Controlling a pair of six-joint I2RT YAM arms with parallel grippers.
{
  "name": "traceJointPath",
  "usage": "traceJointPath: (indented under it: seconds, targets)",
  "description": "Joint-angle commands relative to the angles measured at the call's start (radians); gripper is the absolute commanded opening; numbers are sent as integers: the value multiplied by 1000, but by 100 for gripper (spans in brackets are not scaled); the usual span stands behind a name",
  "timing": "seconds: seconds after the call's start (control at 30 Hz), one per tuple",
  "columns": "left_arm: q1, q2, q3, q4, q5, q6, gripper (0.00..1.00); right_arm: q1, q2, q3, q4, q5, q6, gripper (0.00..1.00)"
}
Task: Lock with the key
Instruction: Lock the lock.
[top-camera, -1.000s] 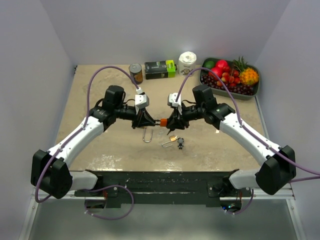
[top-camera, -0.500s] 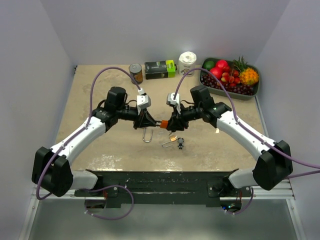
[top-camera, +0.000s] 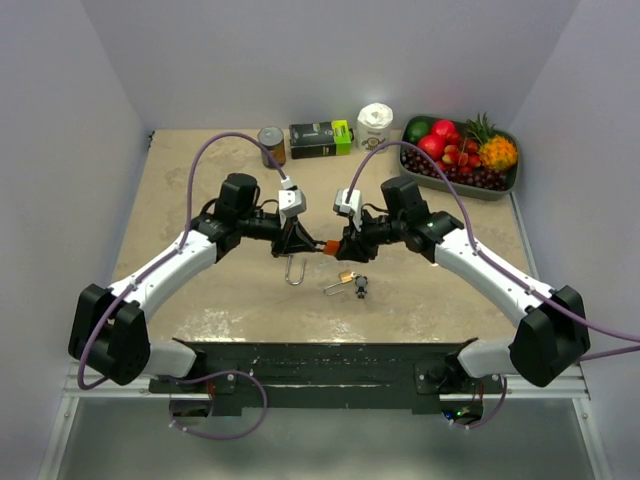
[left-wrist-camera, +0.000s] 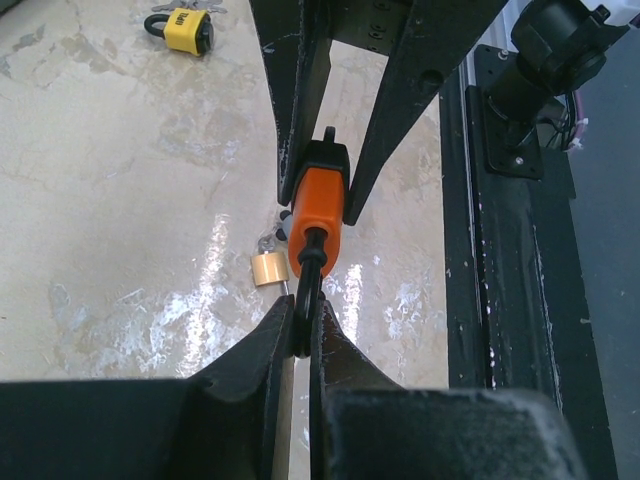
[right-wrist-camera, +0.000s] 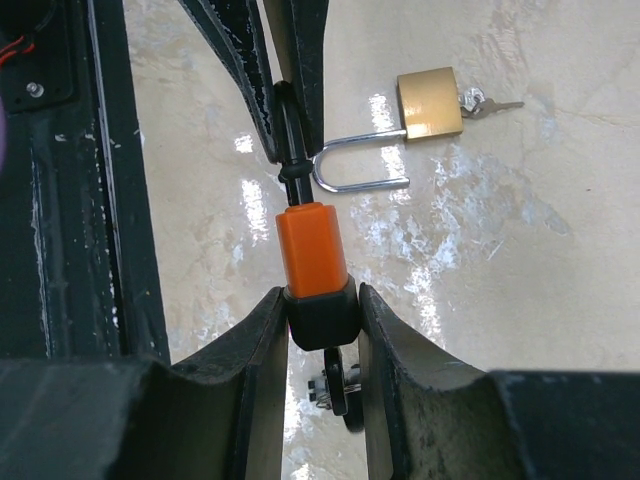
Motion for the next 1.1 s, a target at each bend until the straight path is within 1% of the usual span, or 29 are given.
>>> traceJointPath:
  seconds: [0.0,0.07,0.1,0.17,0.2,0.23,0.3,0.33,0.4,0.43,0.5,0.6,0.67,0.7,0.93,1.07]
  targets:
    - [-98,17,36,101,142,-14,0,56,-41,43,337,-63,-18,0]
    - [-96,20,36,147,142,-70,0,59,-42,42,331,-74,-31,0]
    - [-96,28,36,153,145,-74,0,60,-39,42,332,-86,-29,0]
    - [-96,28,27,173,148,-81,0,59,-30,54,316,-138,-23,0]
    - [-98,23,20,175,148,-80,0,60,-13,77,279,-204,-18,0]
    - [-98,20,17,214,148,-77,0,60,-4,88,267,-232,-9,0]
    - [-98,14,13,203,153,-28,0,59,19,114,253,-296,37,0]
    - [-98,12,14,190,158,6,0,59,22,119,254,-304,49,0]
    - [-98,9,14,158,155,28,0,60,22,119,269,-289,55,0]
    - [-98,11,17,152,147,28,0,60,10,110,288,-222,55,0]
    - [-99,20,28,138,150,25,0,62,-3,85,341,-189,57,0]
    - [-105,22,22,158,159,2,0,60,0,94,369,-201,72,0]
    - [-116,22,11,173,158,3,0,60,4,93,401,-211,118,0]
    - [-119,20,8,173,155,6,0,60,5,94,439,-206,121,0]
    - [-142,38,3,173,142,17,0,67,20,117,463,-231,141,0]
    - [-109,29,14,141,141,8,0,68,7,113,402,-217,101,0]
